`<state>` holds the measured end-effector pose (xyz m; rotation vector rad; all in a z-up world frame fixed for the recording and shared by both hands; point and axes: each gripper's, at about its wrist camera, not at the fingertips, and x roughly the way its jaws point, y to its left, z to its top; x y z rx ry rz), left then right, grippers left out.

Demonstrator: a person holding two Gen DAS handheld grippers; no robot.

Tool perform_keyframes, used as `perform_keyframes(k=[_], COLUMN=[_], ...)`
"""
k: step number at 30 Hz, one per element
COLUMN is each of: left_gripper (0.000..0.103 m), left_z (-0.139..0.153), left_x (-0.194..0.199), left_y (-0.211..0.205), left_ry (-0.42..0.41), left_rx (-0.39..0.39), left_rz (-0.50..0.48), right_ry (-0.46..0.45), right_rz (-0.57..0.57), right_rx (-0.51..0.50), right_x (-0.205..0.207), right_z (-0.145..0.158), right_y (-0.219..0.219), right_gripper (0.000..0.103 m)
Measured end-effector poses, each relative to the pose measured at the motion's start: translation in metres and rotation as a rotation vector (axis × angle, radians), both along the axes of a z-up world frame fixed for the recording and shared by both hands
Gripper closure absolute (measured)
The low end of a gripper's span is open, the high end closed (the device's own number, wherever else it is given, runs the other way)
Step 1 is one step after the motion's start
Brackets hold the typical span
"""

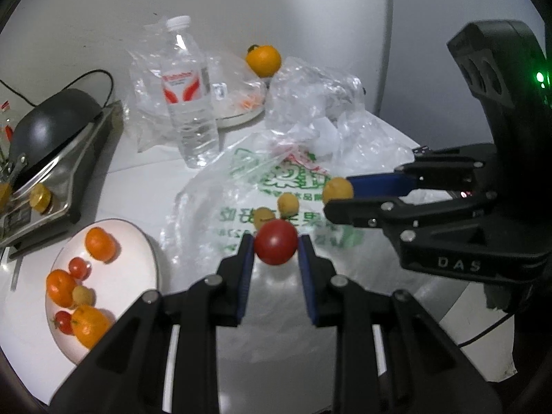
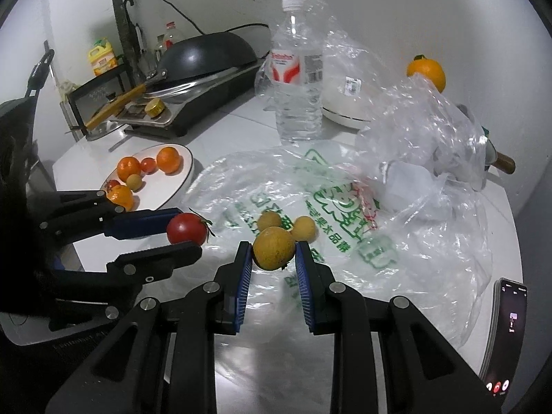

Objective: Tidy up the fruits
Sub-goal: 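Carry the yellow fruit with the right tool while the left tool carries the tomato toward the plate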

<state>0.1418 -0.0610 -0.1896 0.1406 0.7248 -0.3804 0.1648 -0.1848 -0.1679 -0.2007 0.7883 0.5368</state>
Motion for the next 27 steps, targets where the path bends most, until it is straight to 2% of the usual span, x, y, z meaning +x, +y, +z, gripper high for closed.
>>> perform_keyframes(k=[27], left_gripper=[0.076], left_z=[0.008], left_x=[-0.026], left_y=[0.087], left_ry=[-0.046], left_rx=[-0.049], left_rz=[0.074], right_ry=[-0.027], right_rz=[0.047], right_rx=[-0.06], right_x=[-0.021], right_z=[0.011], right_y=[0.077], right_gripper=[0.076])
